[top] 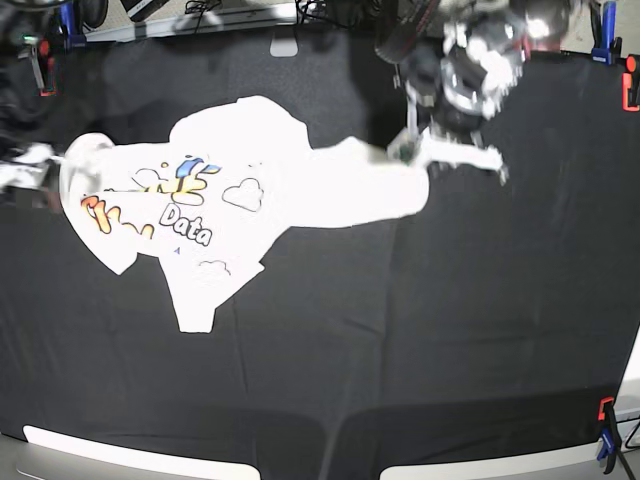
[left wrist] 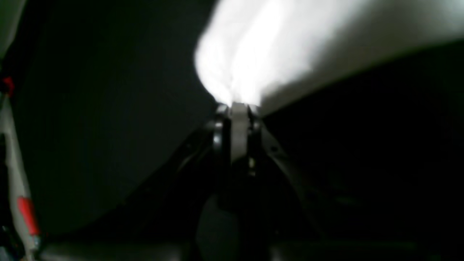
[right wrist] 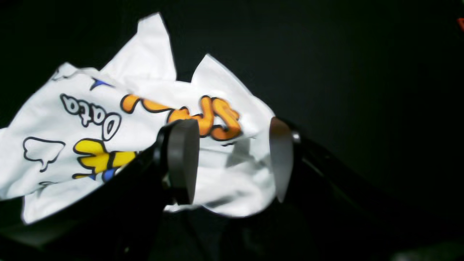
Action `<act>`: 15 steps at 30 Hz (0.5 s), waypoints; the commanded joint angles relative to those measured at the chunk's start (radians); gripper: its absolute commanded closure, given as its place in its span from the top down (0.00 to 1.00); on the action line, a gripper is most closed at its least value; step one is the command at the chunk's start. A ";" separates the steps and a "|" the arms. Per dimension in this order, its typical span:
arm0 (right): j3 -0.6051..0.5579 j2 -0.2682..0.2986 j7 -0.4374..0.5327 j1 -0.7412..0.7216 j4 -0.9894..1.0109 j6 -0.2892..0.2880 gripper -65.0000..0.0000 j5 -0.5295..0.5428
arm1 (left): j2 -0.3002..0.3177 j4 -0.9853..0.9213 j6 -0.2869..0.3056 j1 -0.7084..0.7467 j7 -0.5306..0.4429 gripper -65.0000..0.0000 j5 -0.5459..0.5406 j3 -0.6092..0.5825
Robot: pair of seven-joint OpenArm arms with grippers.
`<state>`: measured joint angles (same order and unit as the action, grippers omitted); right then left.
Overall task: Layout the t-shirt on the table in an organized manner, then fold the t-shirt properly
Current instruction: 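Drag the shirt edge outward with the left gripper and release it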
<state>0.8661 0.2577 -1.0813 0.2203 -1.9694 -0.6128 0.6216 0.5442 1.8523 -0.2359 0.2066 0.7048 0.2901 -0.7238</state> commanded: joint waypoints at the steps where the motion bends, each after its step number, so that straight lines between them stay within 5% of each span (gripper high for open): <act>1: -0.019 0.003 0.039 -0.005 -0.014 0.001 0.47 -0.013 | 0.005 0.035 -0.022 0.008 -0.027 0.00 0.016 0.004; 6: -0.130 -0.101 0.053 -0.004 -0.013 0.003 0.47 -0.125 | 0.005 0.130 -0.023 0.043 -0.021 0.00 0.016 0.003; 9: -0.185 -0.151 0.016 0.000 -0.013 -0.001 0.47 -0.105 | 0.005 0.188 -0.022 0.046 -0.009 0.00 0.017 0.003; 12: -0.265 -0.161 -0.044 0.036 -0.013 -0.043 0.47 -0.030 | 0.005 0.213 -0.022 0.044 -0.019 0.00 0.029 0.003; 15: -0.343 -0.161 -0.022 0.076 -0.013 -0.048 0.47 -0.066 | 0.005 0.214 -0.023 0.040 -0.021 0.00 0.035 0.003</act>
<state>0.5167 0.0864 -1.1278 0.3054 -1.9656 -0.6552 0.5327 0.5442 2.0468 -0.2363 0.2539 0.7052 0.3111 -0.7254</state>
